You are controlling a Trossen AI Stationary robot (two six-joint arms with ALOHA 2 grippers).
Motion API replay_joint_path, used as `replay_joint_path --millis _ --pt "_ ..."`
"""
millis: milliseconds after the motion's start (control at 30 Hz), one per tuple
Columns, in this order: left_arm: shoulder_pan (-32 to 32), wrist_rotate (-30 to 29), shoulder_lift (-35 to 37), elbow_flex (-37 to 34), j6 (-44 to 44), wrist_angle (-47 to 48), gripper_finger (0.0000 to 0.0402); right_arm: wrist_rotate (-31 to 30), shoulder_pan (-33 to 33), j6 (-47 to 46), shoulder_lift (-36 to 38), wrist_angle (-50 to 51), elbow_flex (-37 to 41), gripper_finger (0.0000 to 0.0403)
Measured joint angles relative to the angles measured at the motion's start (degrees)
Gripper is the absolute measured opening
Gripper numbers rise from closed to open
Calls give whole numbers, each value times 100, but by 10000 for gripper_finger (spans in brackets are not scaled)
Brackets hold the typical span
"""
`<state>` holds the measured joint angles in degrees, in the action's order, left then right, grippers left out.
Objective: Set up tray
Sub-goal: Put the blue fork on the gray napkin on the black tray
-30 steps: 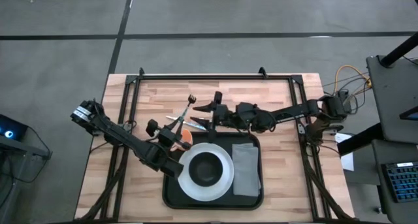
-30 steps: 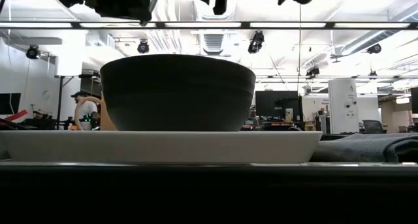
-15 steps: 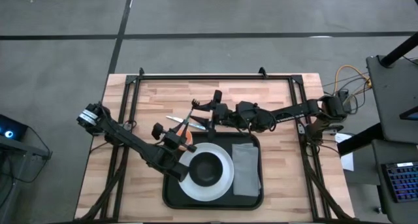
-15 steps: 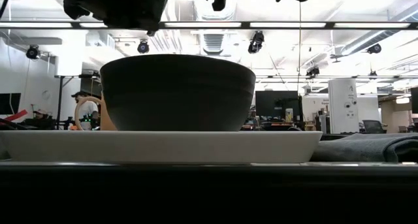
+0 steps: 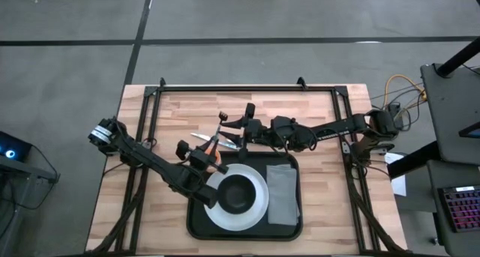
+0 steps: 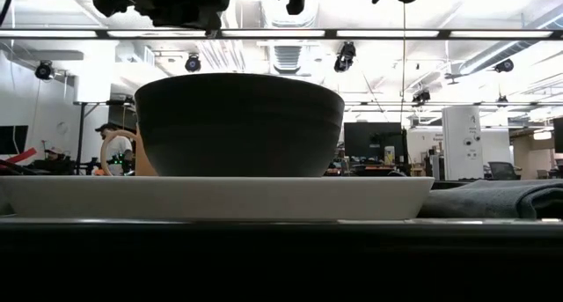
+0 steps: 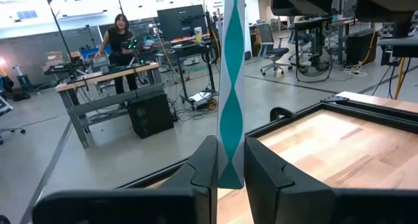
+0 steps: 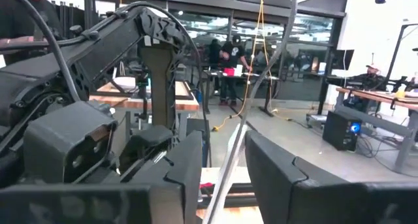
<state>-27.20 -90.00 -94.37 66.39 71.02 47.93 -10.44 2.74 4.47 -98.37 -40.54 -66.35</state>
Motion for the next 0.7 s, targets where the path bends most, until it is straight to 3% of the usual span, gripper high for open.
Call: replay_joint_path --millis 400,700 --pt "0 -8 0 0 -67 -136 30 3 -14 66 -7 -74 2 53" --pt "0 -11 0 0 -155 -150 30 3 -19 48 -107 -36 -142 55"
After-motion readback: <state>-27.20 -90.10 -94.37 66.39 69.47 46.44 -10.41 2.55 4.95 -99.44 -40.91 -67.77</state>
